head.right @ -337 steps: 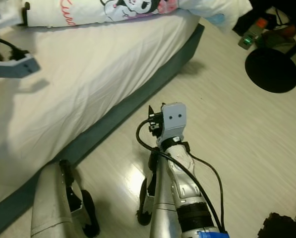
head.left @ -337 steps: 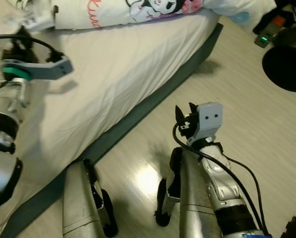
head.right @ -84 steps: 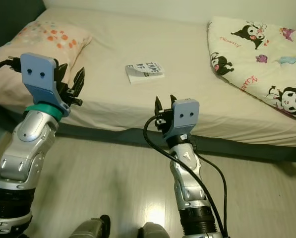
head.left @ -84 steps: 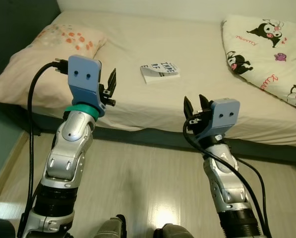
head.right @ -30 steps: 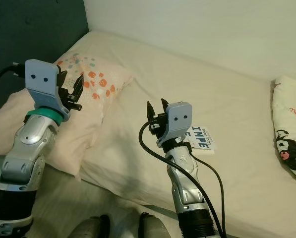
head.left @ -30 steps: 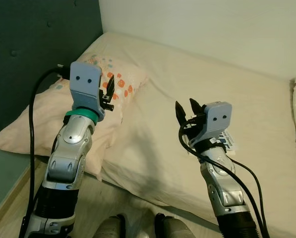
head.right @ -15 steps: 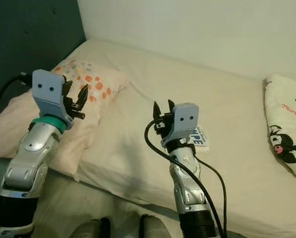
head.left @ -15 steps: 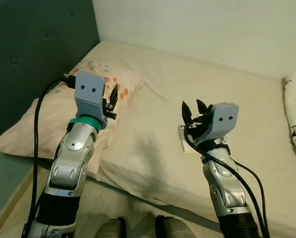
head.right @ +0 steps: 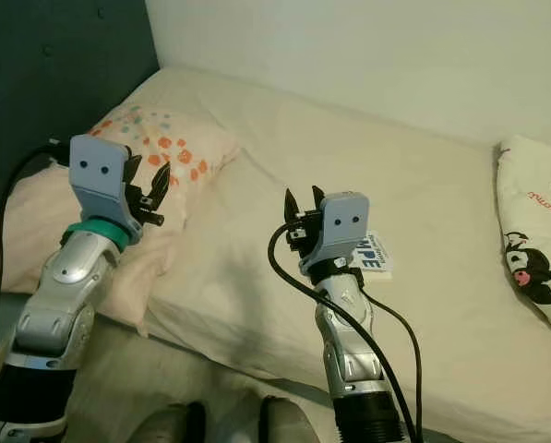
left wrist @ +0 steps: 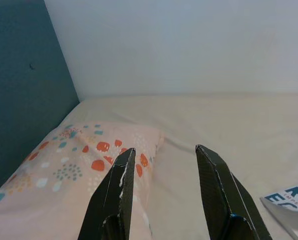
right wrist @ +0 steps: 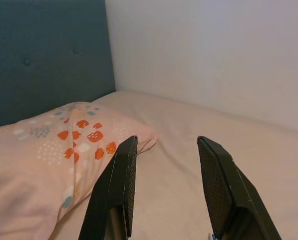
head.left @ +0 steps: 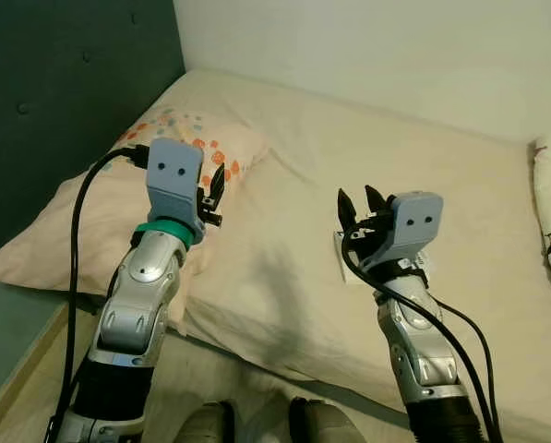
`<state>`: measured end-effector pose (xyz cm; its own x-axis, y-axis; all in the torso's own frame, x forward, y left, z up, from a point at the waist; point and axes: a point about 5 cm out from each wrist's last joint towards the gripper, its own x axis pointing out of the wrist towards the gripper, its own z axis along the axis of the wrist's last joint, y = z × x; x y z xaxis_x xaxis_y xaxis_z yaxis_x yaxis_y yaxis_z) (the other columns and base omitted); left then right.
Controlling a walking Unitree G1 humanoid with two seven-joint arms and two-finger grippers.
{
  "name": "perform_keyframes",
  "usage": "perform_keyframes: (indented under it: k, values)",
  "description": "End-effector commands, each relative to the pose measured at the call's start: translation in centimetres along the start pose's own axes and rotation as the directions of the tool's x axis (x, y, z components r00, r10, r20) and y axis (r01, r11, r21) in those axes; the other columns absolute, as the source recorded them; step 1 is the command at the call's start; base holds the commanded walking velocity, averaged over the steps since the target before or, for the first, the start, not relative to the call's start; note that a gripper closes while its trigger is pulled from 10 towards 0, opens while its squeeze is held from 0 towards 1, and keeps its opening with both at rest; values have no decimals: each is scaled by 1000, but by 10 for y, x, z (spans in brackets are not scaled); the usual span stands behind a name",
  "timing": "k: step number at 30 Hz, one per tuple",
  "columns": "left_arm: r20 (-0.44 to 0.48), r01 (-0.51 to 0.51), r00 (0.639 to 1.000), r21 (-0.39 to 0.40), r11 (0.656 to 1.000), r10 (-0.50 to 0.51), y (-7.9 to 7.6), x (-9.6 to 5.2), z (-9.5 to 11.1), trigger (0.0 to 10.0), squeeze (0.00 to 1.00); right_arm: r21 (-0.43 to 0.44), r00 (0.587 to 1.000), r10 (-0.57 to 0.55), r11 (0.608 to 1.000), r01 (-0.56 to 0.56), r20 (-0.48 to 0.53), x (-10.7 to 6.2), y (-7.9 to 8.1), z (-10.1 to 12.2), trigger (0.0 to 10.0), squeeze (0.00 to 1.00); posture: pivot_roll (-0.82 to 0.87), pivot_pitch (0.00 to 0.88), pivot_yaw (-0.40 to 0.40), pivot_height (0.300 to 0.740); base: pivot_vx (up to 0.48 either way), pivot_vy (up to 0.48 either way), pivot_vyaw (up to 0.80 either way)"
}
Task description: Clean up the room
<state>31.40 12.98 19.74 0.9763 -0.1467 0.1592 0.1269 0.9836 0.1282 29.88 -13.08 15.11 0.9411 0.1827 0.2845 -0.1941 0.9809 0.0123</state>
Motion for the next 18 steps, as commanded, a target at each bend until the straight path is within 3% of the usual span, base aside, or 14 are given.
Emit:
perform_keyframes:
  k: [1, 8, 18]
  values:
    - [-23, 16, 1000, 7, 1000, -16, -4, -2, -8, 10000, 0, 3, 1000, -14, 1000, 14, -24, -4, -2, -5, 10000, 0, -68, 100, 41, 653, 0, 0, 0]
    - [-31, 19, 999, 12, 1000, -19, -5, -2, -9, 10000, 0, 8, 999, -18, 1000, 18, -26, -5, -1, -6, 10000, 0, -65, 105, 41, 628, 0, 0, 0]
    - [-31, 25, 999, 14, 1000, -24, -6, 0, -9, 10000, 0, 18, 999, -25, 1000, 25, -29, -5, -2, -6, 10000, 0, -63, 114, 44, 628, 0, 0, 0]
